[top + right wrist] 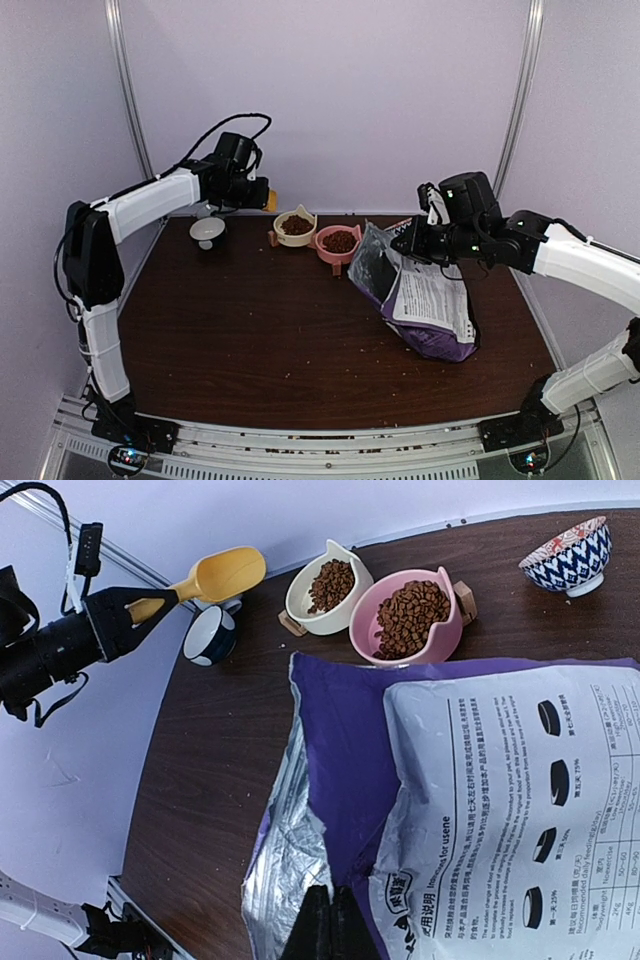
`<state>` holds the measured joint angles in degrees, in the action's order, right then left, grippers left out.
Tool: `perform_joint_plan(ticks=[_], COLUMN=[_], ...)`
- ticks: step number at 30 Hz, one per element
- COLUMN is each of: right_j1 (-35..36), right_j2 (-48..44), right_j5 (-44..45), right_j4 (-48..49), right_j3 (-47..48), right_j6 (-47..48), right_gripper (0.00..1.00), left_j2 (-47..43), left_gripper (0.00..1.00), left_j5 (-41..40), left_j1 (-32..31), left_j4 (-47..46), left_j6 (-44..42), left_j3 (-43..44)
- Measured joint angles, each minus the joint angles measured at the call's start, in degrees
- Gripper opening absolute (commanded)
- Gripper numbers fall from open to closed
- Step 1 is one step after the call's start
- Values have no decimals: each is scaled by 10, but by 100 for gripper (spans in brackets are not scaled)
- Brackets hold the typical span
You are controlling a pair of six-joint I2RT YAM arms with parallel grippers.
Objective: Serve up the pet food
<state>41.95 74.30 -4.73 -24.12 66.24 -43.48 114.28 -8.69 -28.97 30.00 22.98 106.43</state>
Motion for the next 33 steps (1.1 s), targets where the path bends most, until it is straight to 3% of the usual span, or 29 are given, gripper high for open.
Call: perform_joint_plan(ticks=[4, 9, 18, 24, 33], right_j1=[0, 14, 90, 155, 201], right_j2=[0, 0, 9, 50, 88], right_j5=[0, 4, 21, 37, 59], right_j4=[-5, -5, -3, 21, 37], right_j3=[3, 3, 1, 1, 8], right_j6=[23, 41, 42, 30, 12], right_gripper=[0, 0, 0, 0, 0], left_j2=[-90, -263, -527, -609, -608], left_gripper=[0, 0, 0, 0, 0], left_j5=[-3, 38, 212, 242, 223], left_j1=[-7, -23, -118, -193, -271], left_j4=[-15, -33, -75, -57, -56], left_j6=[-3, 5, 20, 42, 65], left_j3=[-90, -210, -427, -534, -558])
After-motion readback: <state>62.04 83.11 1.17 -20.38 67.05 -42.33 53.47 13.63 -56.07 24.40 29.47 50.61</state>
